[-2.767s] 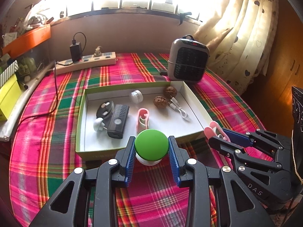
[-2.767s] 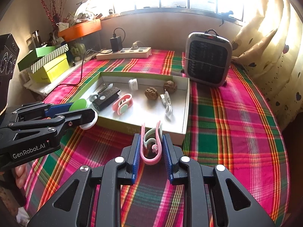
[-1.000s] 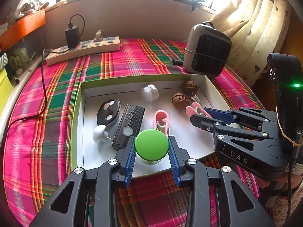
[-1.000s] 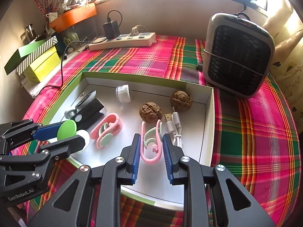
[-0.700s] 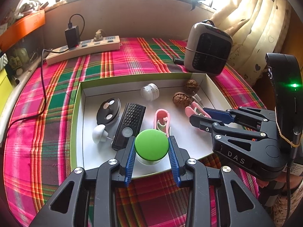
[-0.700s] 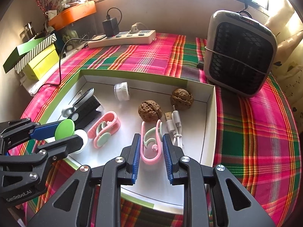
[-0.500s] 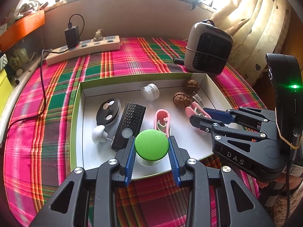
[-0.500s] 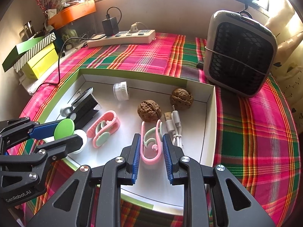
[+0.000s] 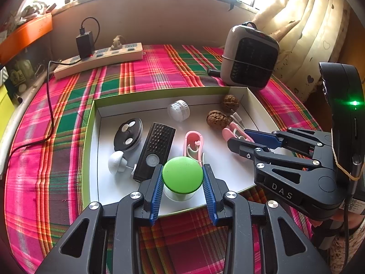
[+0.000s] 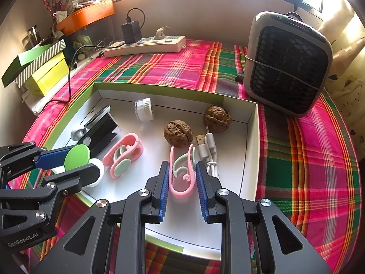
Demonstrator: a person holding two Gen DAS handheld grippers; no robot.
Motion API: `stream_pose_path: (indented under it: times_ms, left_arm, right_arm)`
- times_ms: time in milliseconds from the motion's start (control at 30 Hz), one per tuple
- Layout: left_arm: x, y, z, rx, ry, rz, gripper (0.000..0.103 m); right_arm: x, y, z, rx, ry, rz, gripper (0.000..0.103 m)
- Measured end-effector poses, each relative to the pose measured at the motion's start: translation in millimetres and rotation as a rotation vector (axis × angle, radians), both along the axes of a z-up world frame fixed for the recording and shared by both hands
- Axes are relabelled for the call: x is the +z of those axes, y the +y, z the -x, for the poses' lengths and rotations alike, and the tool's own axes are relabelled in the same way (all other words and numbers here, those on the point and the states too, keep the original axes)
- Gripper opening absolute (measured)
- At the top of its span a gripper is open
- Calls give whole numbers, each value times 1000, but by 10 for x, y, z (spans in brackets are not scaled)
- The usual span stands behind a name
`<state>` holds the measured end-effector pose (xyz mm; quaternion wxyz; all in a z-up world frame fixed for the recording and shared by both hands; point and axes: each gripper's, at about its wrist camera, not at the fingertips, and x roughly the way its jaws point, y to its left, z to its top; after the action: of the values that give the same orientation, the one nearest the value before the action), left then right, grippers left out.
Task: Organize objects
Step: 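Lower the green toy and pink hook into the tray with both grippers, then open the left gripper to release the green toy while the right releases the hook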
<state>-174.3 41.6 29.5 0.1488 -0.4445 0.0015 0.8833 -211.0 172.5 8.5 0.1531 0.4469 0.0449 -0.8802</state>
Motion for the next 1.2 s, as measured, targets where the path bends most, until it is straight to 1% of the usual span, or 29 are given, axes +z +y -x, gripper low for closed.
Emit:
stream_pose_path:
  times_ms: [467,900,967,1033,1200]
  left_arm:
    - [-21,24,-13,-9,-17,6,32]
    - [-9,12,-5,0,-16,8,32]
    - [-6,13,-7,2,-15,8,32]
    - [-7,15,-5,3,-16,8,32]
    - [10,12,-36,9,-10,11,32]
  right_arm:
    - [-13,12,3,-10,-6,3,24]
    - [-7,30,-3,-15,-4,7,25]
    - [-5,30,-10,-16,-4,5,27]
    - [-3,27,-13,-14,-5,5,33]
    - [8,30,-35,-22,-4,6,33]
